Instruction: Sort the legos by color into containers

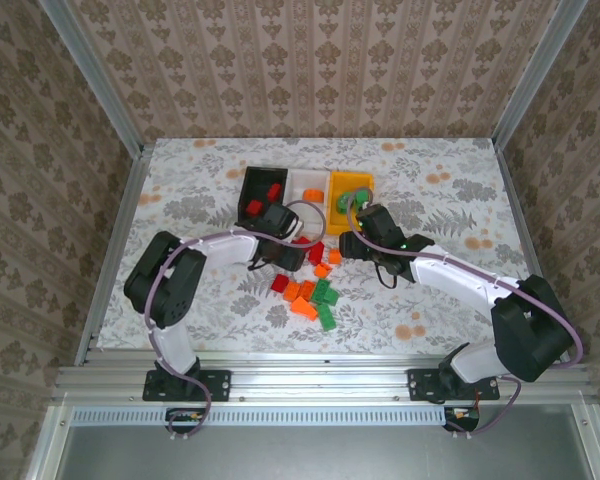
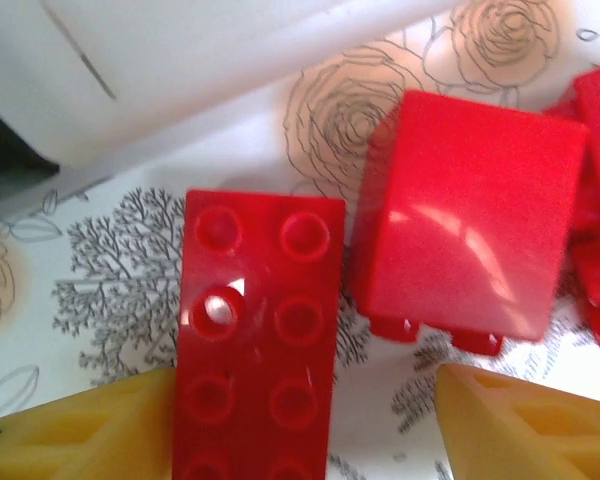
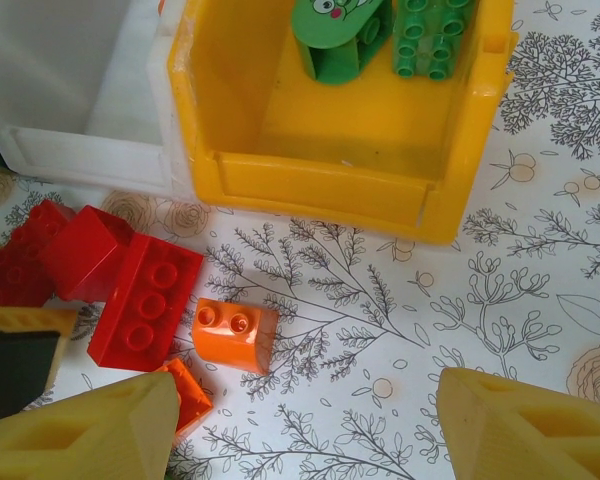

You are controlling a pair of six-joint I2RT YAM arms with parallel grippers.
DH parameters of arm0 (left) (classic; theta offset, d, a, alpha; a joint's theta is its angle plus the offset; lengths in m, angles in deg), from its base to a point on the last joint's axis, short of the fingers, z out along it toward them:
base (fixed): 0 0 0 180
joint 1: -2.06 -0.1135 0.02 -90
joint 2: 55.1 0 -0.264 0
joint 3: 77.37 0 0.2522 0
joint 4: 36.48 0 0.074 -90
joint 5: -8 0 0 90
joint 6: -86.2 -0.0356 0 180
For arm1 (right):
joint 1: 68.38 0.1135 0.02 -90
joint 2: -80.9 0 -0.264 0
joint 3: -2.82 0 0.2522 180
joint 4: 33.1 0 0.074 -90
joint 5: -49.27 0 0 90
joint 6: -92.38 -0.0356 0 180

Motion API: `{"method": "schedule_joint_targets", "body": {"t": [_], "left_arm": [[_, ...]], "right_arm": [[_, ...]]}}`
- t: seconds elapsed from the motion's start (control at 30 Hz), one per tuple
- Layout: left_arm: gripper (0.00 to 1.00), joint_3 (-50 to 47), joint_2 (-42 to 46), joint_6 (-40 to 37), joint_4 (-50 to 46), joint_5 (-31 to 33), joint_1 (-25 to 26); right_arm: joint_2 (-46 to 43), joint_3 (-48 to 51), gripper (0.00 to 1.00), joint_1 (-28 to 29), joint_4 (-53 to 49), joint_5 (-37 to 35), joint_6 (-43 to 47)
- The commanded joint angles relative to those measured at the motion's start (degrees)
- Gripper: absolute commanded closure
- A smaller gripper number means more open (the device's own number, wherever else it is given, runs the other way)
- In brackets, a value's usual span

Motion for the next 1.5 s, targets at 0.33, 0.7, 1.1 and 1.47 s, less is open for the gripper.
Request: {"method": "schedule_joint_targets", "body": {"t": [0.33, 0.7, 1.1, 1.47], "left_arm": [[0.7, -0.46, 1.31, -3.83, -0.48, 3.92, 1.38], [0.78, 5.74, 13.33, 1.15, -10.94, 11.36, -2.04], [0.73, 41.71, -13.71, 7.19, -22.1, 7.49, -11.47], [0.42, 45.92, -17.51, 10.33, -23.04, 8.7, -13.04]], "right_arm": [[-0.09, 0.1, 0.3, 0.42, 0.02, -0.99, 0.63], [2.4, -0.19, 0.3, 1.93, 1.52, 1.46, 0.13], [7.05, -1.04, 0.31, 3.24, 3.57, 4.06, -0.86], [2.73, 0.45, 0.3, 3.24, 3.2, 2.87, -0.25]]}}
